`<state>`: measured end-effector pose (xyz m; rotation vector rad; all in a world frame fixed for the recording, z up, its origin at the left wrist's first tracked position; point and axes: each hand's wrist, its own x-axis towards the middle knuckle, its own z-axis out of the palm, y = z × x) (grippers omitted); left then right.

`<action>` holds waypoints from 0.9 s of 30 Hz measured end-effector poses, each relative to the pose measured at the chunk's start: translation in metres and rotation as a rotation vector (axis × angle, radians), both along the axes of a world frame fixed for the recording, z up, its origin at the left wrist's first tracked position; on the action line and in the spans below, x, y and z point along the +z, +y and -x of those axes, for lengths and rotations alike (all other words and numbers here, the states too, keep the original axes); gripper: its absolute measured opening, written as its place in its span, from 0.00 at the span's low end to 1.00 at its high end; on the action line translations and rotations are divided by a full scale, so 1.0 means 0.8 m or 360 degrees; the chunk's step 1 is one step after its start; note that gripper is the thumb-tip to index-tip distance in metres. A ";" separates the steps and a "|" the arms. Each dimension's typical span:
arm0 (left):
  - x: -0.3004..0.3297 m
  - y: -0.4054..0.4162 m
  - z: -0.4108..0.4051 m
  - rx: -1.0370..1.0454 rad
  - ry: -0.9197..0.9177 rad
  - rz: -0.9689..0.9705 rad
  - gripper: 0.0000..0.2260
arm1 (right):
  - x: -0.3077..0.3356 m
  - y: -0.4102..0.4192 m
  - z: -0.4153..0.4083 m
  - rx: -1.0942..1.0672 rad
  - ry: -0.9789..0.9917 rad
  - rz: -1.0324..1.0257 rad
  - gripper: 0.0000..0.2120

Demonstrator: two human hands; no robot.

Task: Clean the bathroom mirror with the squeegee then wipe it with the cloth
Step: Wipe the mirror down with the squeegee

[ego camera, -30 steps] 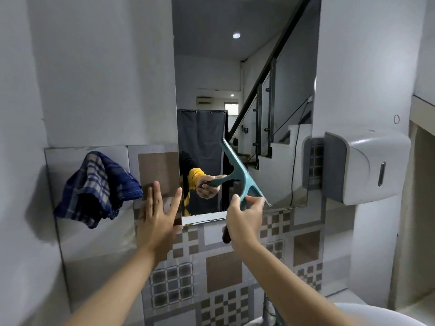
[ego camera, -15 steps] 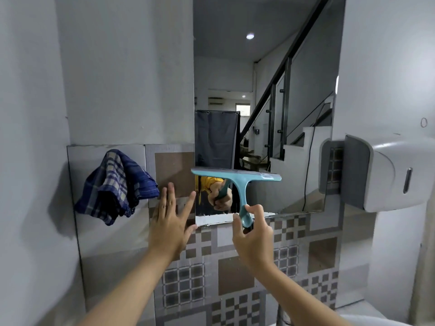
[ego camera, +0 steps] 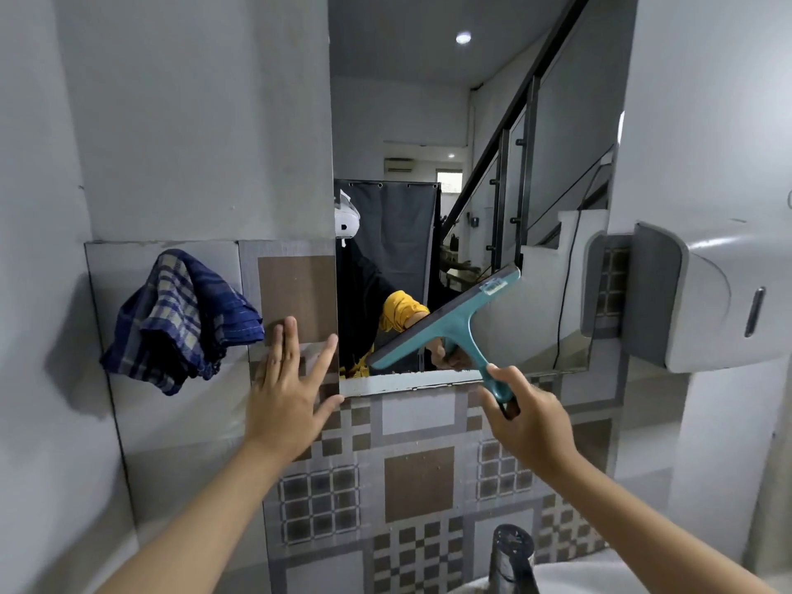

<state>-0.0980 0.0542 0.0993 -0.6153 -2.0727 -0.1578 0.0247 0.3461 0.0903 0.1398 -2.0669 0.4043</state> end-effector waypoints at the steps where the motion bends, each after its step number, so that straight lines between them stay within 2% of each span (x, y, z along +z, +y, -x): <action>1: 0.000 0.000 0.000 -0.0004 0.0007 -0.0004 0.37 | -0.003 0.011 -0.001 -0.0026 0.0012 -0.0026 0.15; 6: -0.001 -0.001 0.004 -0.0004 0.0039 0.0033 0.33 | -0.017 0.055 -0.019 -0.0165 -0.0019 -0.0044 0.16; 9: -0.002 -0.001 0.006 -0.0016 0.0020 0.0033 0.35 | -0.028 0.080 -0.034 -0.0250 -0.0062 0.0007 0.15; 15: -0.003 -0.001 0.008 -0.0001 0.0016 0.0057 0.33 | -0.046 0.112 -0.057 -0.0198 -0.0212 0.0139 0.13; 21: -0.002 -0.001 0.006 -0.0047 0.0021 0.0043 0.35 | -0.011 0.088 -0.054 -0.0070 0.0004 0.0810 0.08; 24: -0.001 0.000 0.005 -0.0061 0.0014 0.0033 0.37 | -0.007 0.080 -0.050 -0.0082 -0.0026 0.0964 0.06; 27: -0.001 -0.001 0.004 -0.0040 0.0035 0.0039 0.33 | -0.016 0.070 -0.042 -0.0124 -0.0011 0.1109 0.06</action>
